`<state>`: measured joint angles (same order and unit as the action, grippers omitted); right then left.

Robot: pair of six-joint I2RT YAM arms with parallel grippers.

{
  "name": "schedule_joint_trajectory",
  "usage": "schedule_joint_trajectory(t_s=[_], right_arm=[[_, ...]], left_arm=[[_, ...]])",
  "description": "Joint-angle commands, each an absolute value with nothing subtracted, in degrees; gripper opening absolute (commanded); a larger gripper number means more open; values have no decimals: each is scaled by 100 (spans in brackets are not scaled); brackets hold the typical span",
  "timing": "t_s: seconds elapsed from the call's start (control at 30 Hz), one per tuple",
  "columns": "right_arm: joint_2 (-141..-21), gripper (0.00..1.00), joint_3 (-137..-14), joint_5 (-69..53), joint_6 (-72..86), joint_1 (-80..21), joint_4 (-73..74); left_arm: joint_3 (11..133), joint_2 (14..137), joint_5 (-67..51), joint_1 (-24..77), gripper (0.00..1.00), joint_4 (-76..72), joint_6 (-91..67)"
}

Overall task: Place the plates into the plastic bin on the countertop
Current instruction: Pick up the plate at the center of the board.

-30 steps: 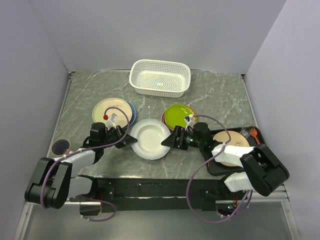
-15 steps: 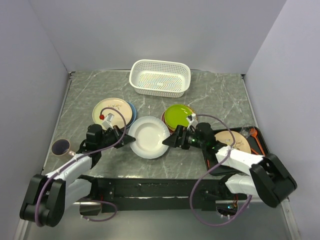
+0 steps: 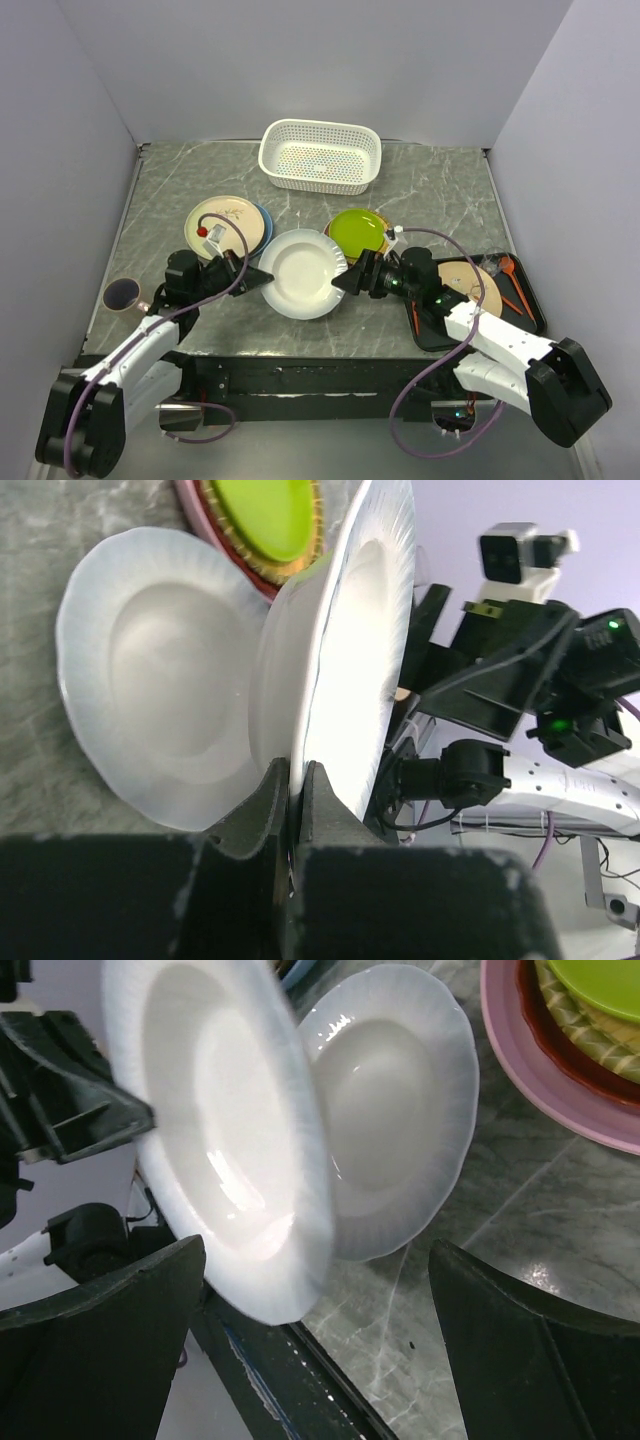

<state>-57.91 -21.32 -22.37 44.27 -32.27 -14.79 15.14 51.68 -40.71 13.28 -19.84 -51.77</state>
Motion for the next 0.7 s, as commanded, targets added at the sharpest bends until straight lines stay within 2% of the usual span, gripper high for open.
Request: schedule_joint_trajectory(t_s=[0.0,0.3,0.57,0.67], right_arm=[[-5696,99,-2294,-2083,4351,-3252,-1494],[-5774,95,-2268,-2215,4508,-3252,-1845],[-5968,83,-2118,-2479,4772,-3278,-2390],[-5976,76,-2074,-2505,4851,-3313,-2496]], left_arm=[[1872,4615,-4456,1345,1,-2647,-5388],[1890,4447,-4518,1345,1,-2435,-5344],[1793,4482,-4614,1371,1,-2592,-5423],[1714,4553,-4693,1406,1,-2786,-5510]])
